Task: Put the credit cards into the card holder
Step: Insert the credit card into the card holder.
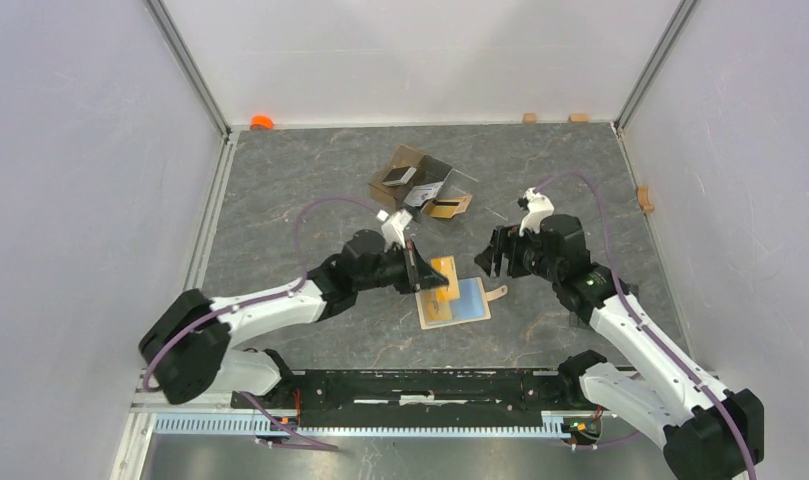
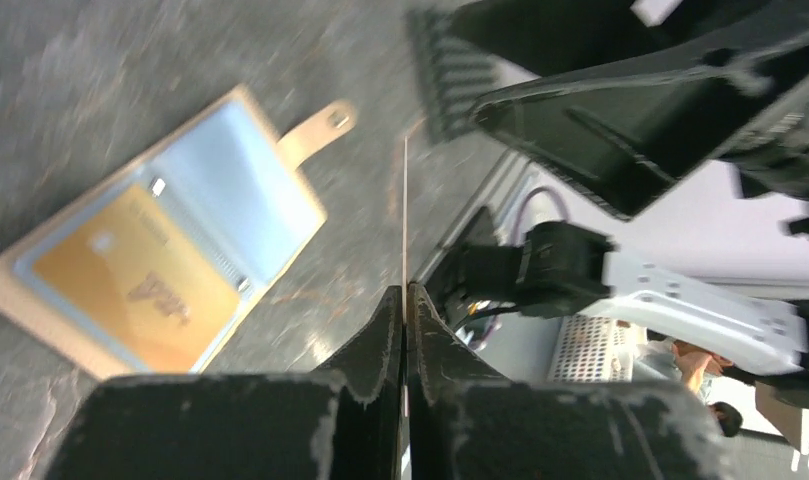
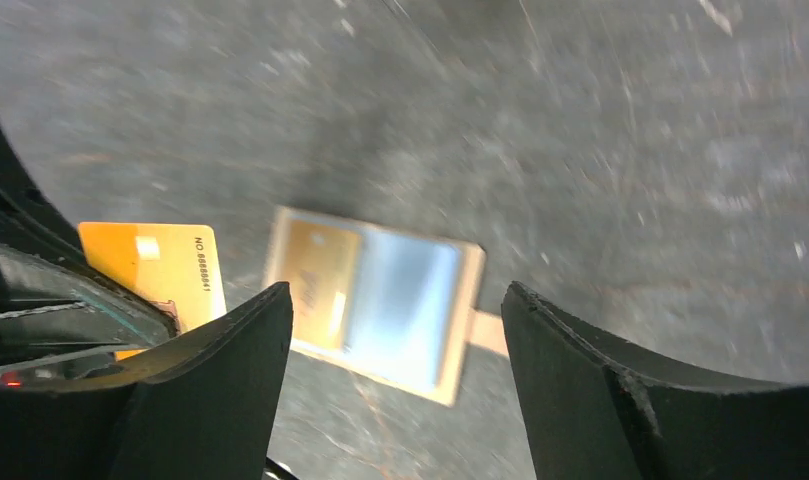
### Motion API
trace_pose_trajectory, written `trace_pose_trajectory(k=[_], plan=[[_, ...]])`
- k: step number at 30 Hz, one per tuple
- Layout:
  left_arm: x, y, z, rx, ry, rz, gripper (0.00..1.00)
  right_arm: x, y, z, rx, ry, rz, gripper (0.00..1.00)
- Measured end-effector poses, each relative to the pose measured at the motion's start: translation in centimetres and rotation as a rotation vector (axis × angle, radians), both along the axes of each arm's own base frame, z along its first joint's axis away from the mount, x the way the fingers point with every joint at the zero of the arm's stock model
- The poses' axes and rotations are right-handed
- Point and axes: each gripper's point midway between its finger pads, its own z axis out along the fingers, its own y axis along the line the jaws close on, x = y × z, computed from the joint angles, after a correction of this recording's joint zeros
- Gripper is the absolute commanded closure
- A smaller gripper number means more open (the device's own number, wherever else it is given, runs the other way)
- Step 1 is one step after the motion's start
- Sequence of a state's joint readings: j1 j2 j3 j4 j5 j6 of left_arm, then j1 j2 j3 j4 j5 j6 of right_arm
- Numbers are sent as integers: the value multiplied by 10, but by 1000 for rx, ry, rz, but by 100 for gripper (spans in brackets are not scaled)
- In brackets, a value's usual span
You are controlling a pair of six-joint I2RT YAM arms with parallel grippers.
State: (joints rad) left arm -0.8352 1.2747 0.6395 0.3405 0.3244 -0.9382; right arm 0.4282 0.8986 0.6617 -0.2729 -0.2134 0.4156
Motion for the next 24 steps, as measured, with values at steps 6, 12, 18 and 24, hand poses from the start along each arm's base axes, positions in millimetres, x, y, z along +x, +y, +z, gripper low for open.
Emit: trace_pose_trajectory(k=[6,12,18,24], plan=[[-16,-4,-82,162,189,-21,98,-24,-31,-79,-188,184,-49,29],[-18,-3,-112,210,257,-10,98,-42,-43,-124,-258,298,-47,42],[-21,-1,-126,223,286,-3,98,-39,-42,-133,-255,298,-45,51],[-23,-3,-139,233,313,-17,98,-33,-43,-137,-252,285,-54,61]])
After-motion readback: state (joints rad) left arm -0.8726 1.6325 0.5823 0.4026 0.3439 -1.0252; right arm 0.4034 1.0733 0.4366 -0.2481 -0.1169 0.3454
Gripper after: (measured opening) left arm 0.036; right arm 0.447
